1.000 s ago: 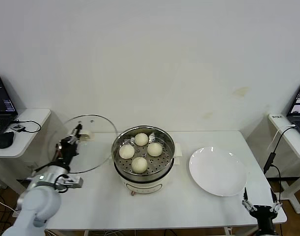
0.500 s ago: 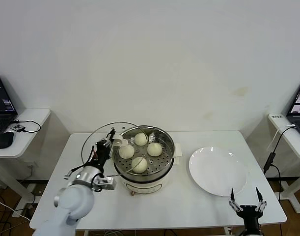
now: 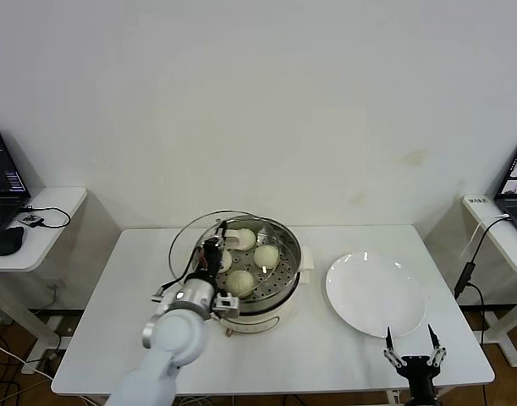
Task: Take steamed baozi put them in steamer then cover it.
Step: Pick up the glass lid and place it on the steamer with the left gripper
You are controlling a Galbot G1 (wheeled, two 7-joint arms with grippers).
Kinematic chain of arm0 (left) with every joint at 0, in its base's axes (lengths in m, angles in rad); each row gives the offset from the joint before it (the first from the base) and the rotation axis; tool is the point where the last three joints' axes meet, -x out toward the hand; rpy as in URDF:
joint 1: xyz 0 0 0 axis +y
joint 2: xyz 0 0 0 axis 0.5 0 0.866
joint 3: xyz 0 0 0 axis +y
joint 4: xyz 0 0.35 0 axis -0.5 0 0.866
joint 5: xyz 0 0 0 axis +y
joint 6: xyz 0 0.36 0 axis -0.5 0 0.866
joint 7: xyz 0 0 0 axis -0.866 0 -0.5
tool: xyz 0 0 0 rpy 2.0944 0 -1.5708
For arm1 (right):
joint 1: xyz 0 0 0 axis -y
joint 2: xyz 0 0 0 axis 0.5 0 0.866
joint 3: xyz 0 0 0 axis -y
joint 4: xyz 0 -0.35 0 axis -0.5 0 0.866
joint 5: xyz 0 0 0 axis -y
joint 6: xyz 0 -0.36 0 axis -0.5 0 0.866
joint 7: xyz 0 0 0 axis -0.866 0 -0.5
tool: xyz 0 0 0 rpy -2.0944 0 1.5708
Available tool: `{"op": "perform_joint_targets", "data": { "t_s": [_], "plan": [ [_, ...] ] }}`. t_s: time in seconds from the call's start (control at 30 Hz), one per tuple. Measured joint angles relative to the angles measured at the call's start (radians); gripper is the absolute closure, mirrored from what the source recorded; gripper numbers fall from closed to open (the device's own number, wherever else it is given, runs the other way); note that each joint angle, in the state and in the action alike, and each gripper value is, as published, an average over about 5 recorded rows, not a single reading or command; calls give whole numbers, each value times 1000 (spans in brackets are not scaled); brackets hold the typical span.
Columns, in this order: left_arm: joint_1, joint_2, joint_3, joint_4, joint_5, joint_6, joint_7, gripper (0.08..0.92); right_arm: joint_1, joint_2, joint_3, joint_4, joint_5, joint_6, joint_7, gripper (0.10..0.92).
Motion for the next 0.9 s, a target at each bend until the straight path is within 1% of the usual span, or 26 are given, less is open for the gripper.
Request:
{"op": "perform_joint_targets", "data": {
  "t_s": [0.27, 0.43, 0.6, 0.9],
  "plan": [
    [-38, -90, 38, 59, 82, 5, 8, 868, 0, 1, -5, -11, -11, 4, 0, 203],
    [-44, -133, 48, 98, 118, 1, 7, 868, -3, 1, -5, -12, -14, 4, -1, 203],
    [-41, -156, 45, 123, 141, -6, 5, 868, -3, 1, -4, -14, -16, 4, -3, 203],
    [-26, -175, 31, 132, 155, -15, 0, 868, -9, 2, -12, -15, -21, 7, -4, 203]
  ]
}}
